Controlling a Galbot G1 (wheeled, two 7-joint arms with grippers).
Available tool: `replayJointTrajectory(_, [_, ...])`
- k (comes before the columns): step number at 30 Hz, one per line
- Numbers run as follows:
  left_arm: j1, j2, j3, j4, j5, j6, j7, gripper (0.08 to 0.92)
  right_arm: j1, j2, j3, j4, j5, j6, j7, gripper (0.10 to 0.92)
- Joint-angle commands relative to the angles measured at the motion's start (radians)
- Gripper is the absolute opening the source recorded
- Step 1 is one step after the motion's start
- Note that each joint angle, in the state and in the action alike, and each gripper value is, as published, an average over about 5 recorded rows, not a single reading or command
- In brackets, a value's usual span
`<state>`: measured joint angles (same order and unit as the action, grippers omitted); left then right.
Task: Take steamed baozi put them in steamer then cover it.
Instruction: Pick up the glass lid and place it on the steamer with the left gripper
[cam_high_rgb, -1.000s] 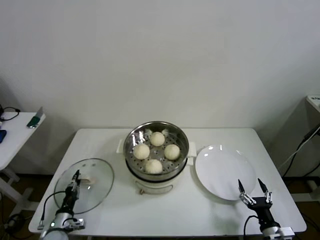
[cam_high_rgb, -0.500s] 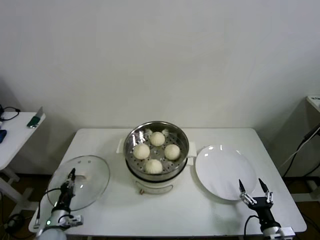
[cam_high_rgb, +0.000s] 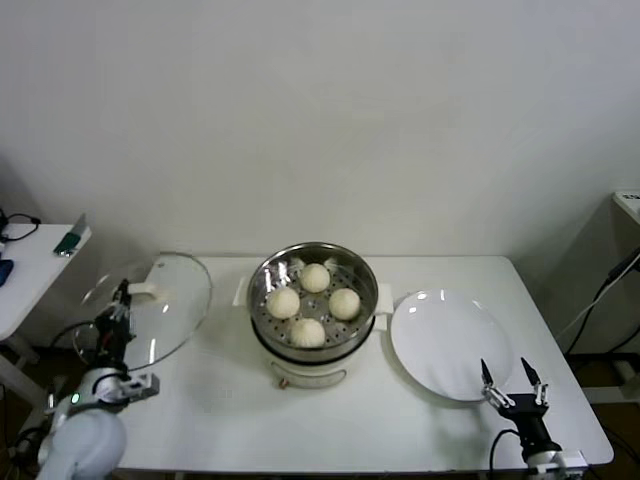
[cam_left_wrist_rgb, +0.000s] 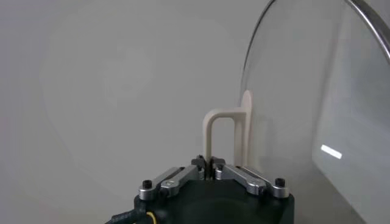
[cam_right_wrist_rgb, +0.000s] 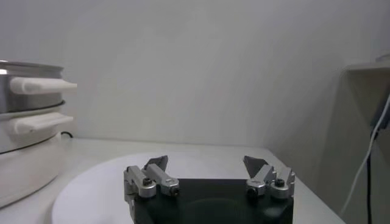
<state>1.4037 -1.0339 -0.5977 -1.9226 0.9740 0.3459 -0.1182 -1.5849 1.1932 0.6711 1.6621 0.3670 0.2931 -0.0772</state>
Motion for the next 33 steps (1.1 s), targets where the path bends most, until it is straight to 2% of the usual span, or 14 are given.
replayJointTrajectory(1, [-0.077,0.054,0.149,-0.258,0.022,0.263,0.183,0.14,0.001,-0.004,-0.009,-0.003,-0.023,-0.005,0.019,0.823])
replayJointTrajectory(9, [-0.248,-0.107,0.48,-0.254,0.348,0.377,0.357,0.14,0.026,-0.005,-0.023,-0.018,-0.022,-0.003,0.026,0.823])
replayJointTrajectory(16, [-0.388,-0.264,0.663,-0.167,0.577,0.418,0.48,0.14,0.042,-0.008,-0.024,-0.036,-0.015,0.001,0.031,0.823])
replayJointTrajectory(27, [-0.419,-0.456,0.768,-0.015,0.676,0.409,0.47,0.14,0.049,-0.009,-0.011,-0.046,0.017,0.014,0.036,0.823])
replayJointTrajectory(33, [-0.416,-0.505,0.772,0.069,0.682,0.41,0.443,0.14,0.049,-0.007,-0.007,-0.044,0.021,0.019,0.037,0.823])
